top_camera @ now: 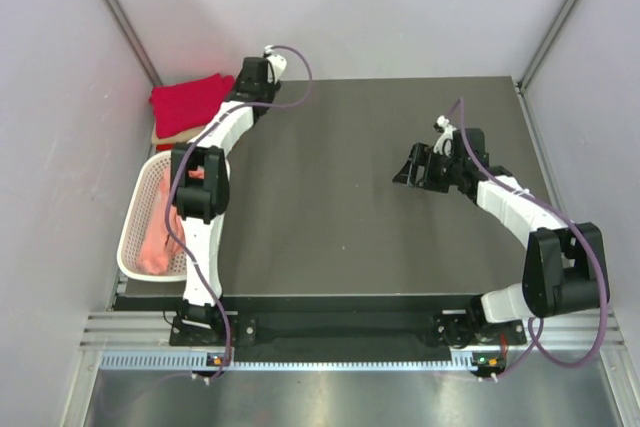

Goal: Fold and stack the t-shirts

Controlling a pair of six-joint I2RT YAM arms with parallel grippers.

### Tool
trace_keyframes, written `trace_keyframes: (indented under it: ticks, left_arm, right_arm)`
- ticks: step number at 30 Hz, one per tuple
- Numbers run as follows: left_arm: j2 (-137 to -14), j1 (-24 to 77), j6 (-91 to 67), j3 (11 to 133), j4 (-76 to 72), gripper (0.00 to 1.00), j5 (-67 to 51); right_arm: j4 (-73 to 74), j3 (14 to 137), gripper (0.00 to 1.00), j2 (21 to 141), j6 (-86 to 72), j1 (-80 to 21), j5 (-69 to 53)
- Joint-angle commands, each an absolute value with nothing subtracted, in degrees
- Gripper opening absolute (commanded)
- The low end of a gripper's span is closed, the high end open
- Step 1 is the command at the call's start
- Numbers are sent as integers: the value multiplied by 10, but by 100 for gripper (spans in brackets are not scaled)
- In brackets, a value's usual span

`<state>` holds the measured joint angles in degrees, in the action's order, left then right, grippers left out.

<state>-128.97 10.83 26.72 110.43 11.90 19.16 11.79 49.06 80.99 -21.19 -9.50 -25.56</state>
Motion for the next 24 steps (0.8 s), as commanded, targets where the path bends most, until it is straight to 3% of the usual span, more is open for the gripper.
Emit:
trace_keyframes:
  ticks: [1,24]
  left_arm:
    - [-1272,77,297,1090,115,66,240]
    - [-1297,82,352,1049,56,66,236]
  right_arm:
    - [93,485,81,781,-210,-90,-258]
    - [80,478,81,781,-217,-78,-272]
